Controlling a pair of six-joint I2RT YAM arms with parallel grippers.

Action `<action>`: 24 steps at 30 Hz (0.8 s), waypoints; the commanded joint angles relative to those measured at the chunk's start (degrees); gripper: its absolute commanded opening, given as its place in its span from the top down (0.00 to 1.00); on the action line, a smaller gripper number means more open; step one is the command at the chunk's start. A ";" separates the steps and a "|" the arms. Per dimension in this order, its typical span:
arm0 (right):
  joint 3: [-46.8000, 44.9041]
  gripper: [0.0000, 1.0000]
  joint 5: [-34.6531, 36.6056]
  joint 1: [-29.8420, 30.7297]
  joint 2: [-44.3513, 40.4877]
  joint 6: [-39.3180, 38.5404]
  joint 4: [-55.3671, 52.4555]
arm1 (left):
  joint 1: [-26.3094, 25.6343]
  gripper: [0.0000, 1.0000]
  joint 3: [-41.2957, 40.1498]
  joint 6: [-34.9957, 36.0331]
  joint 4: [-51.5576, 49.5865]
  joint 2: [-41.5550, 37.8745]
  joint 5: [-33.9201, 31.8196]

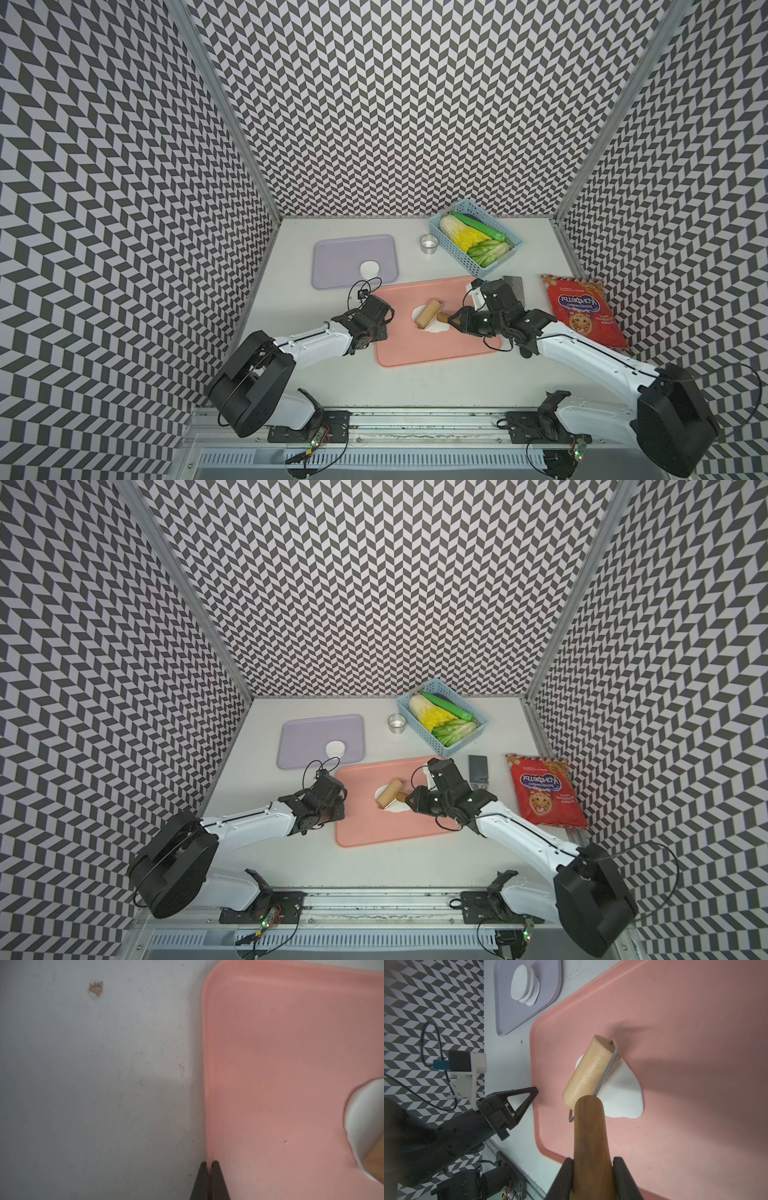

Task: Roll out the dumpling wrappers from the dough
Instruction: Flatten out the dough on the work surface.

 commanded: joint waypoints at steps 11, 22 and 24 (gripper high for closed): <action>-0.92 1.00 5.51 0.14 13.01 -0.64 -6.84 | -0.52 1.00 -0.77 1.33 -2.81 0.63 0.70; 4.20 1.00 1.54 -0.38 -5.14 -2.60 -19.05 | -0.35 1.00 -0.67 1.33 -2.91 0.68 0.51; 2.98 1.00 0.06 -0.38 -5.74 -4.06 -19.66 | -0.34 1.00 -0.55 1.33 -2.81 0.92 0.60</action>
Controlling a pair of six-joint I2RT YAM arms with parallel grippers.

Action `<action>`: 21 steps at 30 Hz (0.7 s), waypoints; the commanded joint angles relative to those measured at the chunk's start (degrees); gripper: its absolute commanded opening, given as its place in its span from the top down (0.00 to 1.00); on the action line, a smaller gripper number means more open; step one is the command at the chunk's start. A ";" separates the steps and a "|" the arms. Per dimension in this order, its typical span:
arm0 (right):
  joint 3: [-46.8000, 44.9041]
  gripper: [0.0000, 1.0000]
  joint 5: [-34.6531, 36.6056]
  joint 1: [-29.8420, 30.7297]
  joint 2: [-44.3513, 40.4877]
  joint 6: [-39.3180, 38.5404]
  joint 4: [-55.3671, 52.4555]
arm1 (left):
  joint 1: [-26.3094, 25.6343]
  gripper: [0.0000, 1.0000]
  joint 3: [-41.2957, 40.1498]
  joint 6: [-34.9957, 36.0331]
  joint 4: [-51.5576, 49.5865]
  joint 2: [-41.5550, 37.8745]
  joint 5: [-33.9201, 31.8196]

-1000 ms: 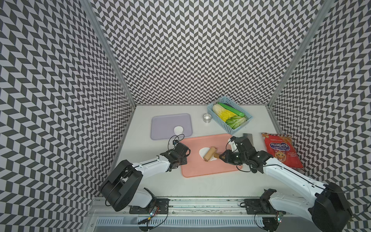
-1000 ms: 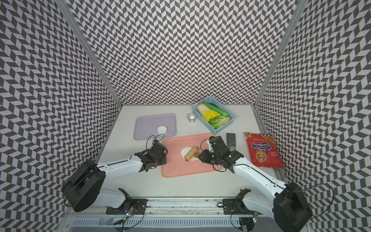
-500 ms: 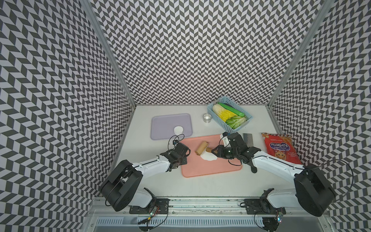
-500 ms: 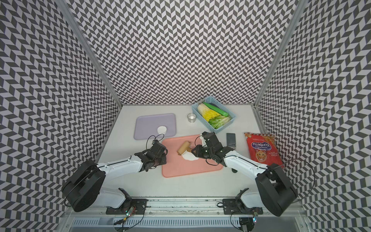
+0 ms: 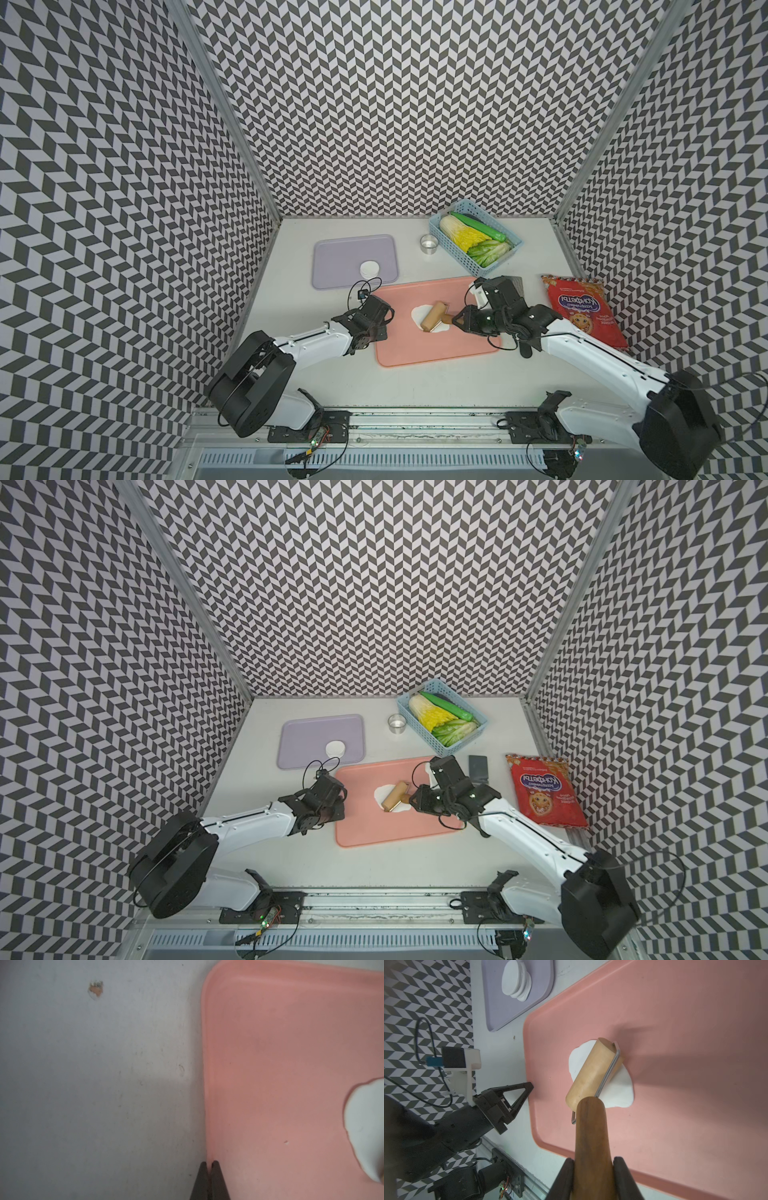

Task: Roll out the dumpling wrappers from the dough
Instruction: Flatten out the dough on the work surface.

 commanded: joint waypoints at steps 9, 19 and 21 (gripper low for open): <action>-3.53 1.00 5.37 -0.39 8.27 -6.64 -6.89 | -0.32 1.00 -0.05 1.59 -3.05 0.92 0.71; -4.17 1.00 5.31 -0.21 14.08 -6.65 -2.96 | -0.32 1.00 -0.45 1.59 -2.71 0.83 0.63; -3.46 1.00 4.40 -0.21 14.56 -6.28 -2.42 | -0.32 1.00 -0.25 1.58 -2.87 0.92 0.63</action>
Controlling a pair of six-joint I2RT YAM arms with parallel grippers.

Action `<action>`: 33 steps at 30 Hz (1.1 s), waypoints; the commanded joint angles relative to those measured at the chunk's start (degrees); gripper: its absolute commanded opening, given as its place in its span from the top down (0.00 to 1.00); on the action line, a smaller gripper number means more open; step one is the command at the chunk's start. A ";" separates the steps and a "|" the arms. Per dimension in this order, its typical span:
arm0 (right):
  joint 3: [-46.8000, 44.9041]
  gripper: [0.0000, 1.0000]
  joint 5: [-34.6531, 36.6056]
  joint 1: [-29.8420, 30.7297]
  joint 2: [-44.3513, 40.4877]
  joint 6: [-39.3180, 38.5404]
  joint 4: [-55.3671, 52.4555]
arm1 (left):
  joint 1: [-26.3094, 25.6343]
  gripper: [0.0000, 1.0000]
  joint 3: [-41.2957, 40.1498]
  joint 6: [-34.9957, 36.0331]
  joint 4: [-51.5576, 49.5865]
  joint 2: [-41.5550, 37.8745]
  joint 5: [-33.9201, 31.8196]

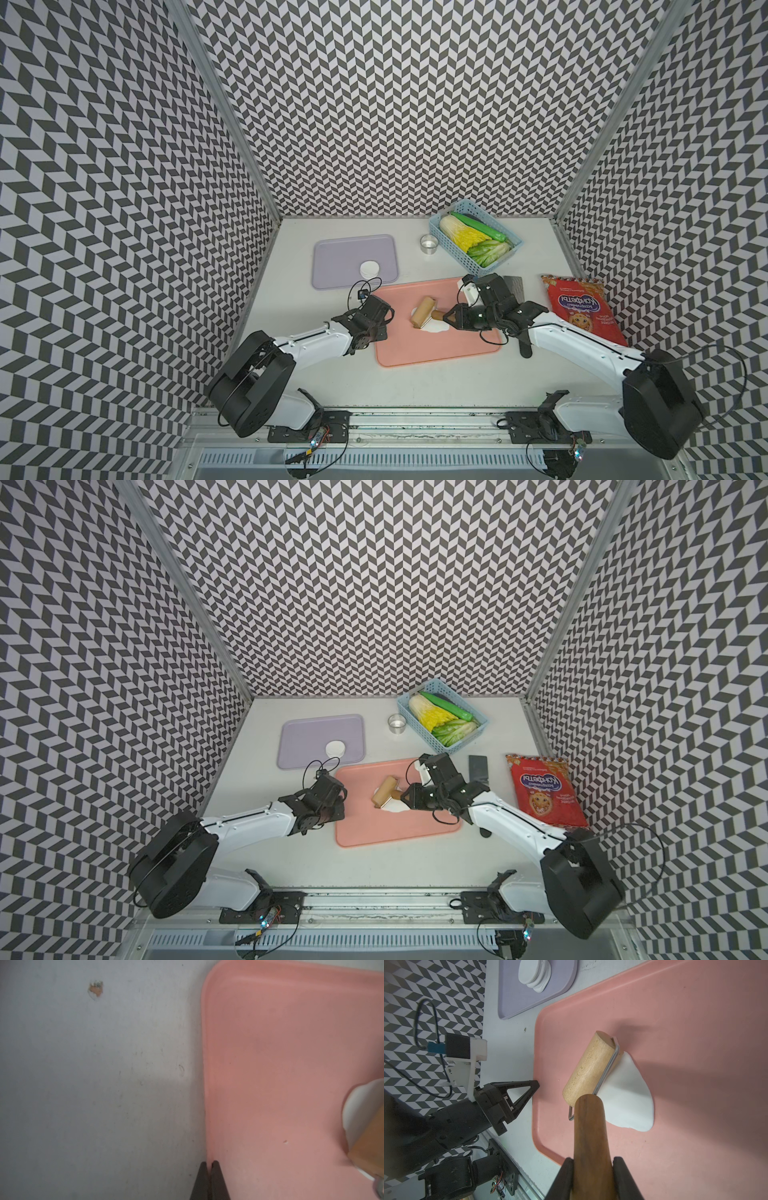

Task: Roll out the dumpling wrappers from the dough
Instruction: Flatten out the dough on the work surface.

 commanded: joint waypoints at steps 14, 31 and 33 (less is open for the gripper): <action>3.14 1.00 -3.64 -4.56 -10.00 -4.00 -24.61 | -0.24 1.00 -0.49 1.44 -2.88 0.68 0.52; -1.51 1.00 0.09 -4.59 3.28 -6.64 -18.91 | -0.24 1.00 -0.65 1.22 -2.54 0.66 0.71; -1.32 1.00 0.08 -4.54 4.15 -6.15 -18.05 | -0.24 1.00 -0.64 1.30 -2.53 0.80 0.71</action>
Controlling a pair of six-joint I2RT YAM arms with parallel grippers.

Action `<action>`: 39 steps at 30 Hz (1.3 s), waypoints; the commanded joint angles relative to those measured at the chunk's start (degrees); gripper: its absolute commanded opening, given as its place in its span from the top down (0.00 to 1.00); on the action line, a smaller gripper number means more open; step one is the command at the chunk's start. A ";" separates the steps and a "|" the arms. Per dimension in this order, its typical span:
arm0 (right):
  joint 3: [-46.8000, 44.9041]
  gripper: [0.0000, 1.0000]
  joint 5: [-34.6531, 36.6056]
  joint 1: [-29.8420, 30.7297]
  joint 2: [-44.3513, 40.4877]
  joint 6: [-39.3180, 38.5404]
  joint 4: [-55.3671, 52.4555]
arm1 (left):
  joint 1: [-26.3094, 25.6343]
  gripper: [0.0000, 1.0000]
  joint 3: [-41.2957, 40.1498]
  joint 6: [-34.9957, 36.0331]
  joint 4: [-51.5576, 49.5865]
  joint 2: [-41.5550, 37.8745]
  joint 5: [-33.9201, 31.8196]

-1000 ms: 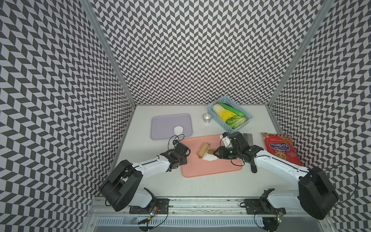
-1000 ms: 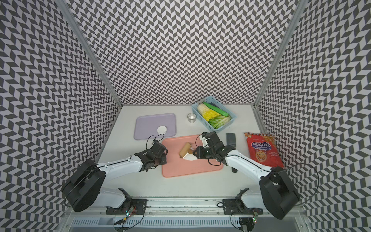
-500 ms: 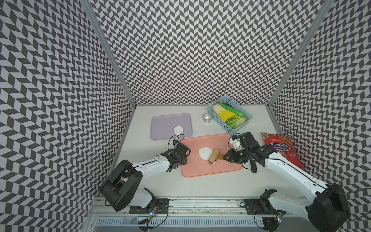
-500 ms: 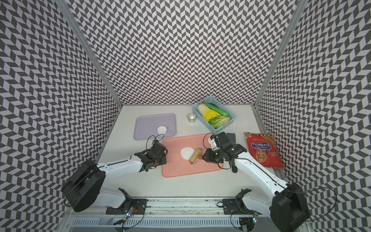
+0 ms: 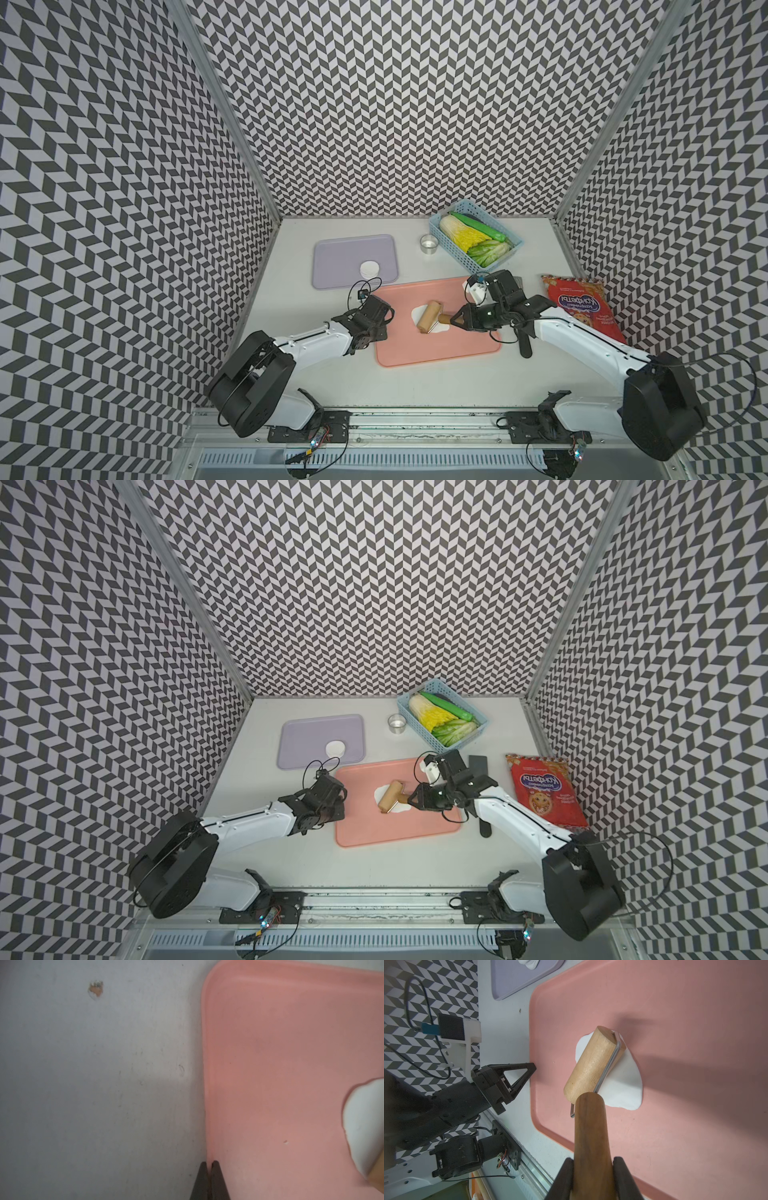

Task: Roll out the dumpling wrappers from the dough
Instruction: Flatten out the dough on the work surface.

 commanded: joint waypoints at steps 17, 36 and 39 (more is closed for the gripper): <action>1.92 1.00 4.00 2.28 2.85 5.01 -5.83 | -0.24 1.00 -0.49 1.22 -2.70 1.01 0.63; -2.63 1.00 10.13 -0.90 2.30 2.25 -9.63 | -0.32 1.00 -0.43 1.19 -2.40 0.71 1.06; -2.76 1.00 11.35 -0.81 3.71 2.46 -8.73 | -0.32 1.00 -0.65 1.30 -2.44 0.57 0.98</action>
